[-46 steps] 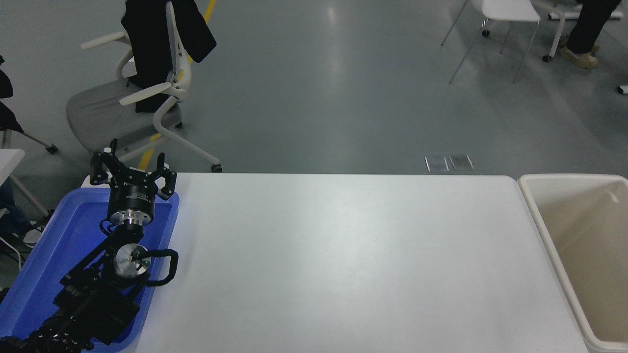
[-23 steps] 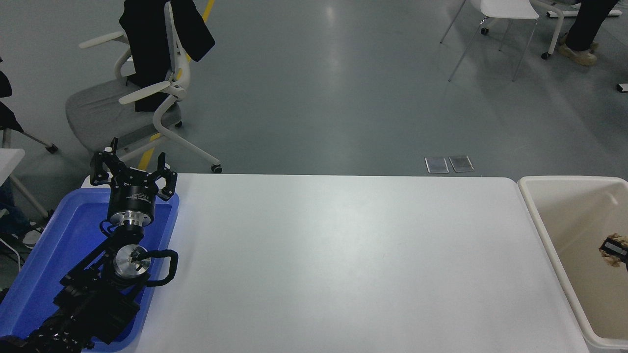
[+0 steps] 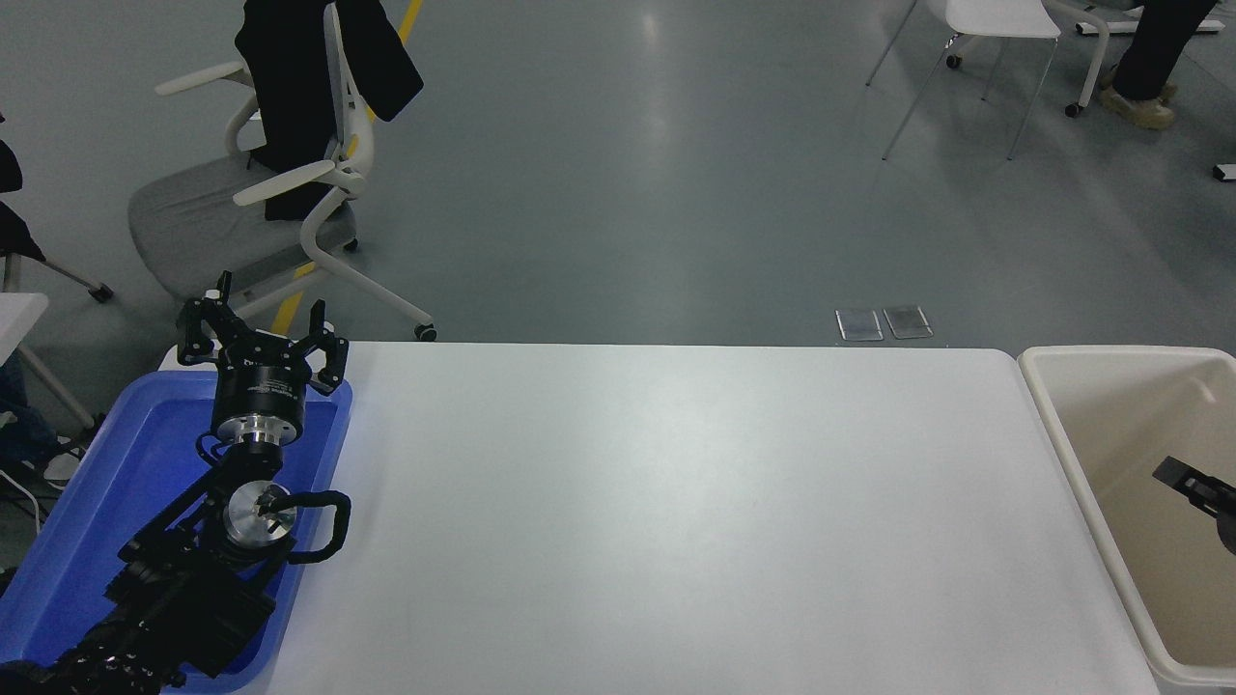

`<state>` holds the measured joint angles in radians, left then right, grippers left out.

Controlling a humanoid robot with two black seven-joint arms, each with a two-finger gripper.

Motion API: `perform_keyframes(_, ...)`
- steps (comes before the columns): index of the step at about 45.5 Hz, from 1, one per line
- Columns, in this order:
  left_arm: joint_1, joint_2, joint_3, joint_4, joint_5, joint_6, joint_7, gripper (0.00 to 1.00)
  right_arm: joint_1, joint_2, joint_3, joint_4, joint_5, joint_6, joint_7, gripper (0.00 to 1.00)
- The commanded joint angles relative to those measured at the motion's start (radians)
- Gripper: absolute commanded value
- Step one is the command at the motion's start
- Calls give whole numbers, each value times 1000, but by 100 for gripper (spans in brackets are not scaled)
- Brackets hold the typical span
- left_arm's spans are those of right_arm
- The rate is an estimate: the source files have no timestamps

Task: Pick up paper ball place in dustbin

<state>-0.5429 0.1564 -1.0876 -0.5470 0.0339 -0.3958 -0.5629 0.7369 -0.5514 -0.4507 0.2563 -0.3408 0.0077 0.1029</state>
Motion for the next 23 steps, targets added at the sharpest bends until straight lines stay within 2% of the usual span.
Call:
perform_keyframes(1,0,0,0,-1,0,0,0,99,182,-2,7,119,17,-6,1,100)
perform_keyframes(6,0,0,0,-1,0,0,0,99,268,-21,69,263,19,3,1,100)
perform_keyframes(12,0,0,0,-1,0,0,0,99,262,-59,331,411,19,-8,1,100)
perform_keyframes(19,0,0,0,-1,0,0,0,99,184,10,625,442,31,-2,1,100)
perform_keyframes(23,0,0,0,-1,0,0,0,99,141,65,777,442,91,0,1,100)
